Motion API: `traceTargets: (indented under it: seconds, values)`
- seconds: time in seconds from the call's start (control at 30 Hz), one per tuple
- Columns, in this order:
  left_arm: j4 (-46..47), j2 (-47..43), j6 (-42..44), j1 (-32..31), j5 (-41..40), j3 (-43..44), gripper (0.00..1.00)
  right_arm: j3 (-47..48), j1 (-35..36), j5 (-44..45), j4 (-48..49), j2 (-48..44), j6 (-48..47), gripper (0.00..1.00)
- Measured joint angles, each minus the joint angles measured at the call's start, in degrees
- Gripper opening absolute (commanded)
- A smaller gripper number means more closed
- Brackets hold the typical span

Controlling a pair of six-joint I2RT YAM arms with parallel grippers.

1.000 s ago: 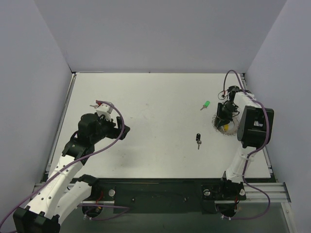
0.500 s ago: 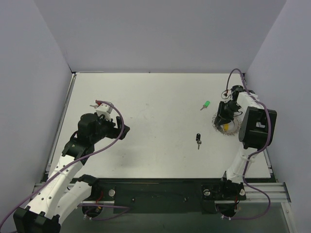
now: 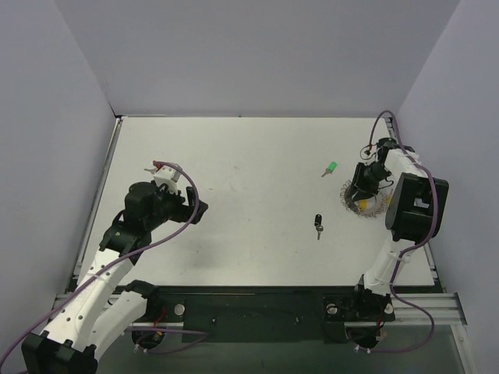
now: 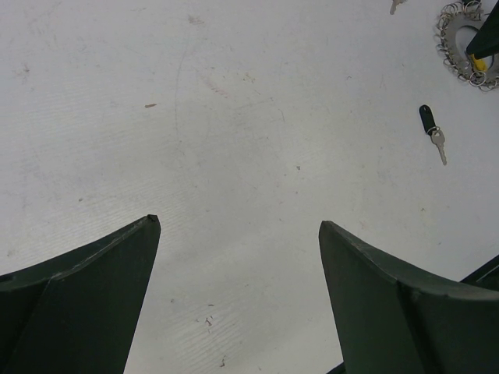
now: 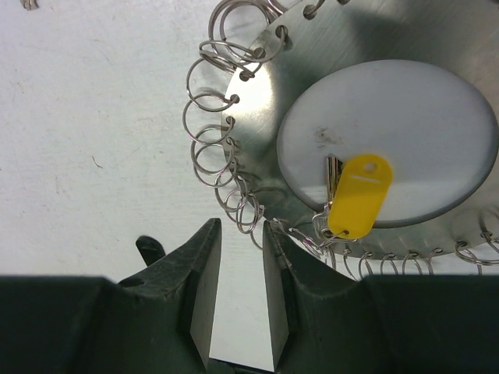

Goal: Put the keys on the keyring

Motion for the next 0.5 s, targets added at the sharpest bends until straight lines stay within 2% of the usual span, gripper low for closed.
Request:
traceTargets:
  seconds: [0.5]
  values:
    - [0.0,0.0,0.0,0.4,0.0,0.0,0.94,-2.4,-0.7,0.4,1.1,-0.1,2.7,0.22]
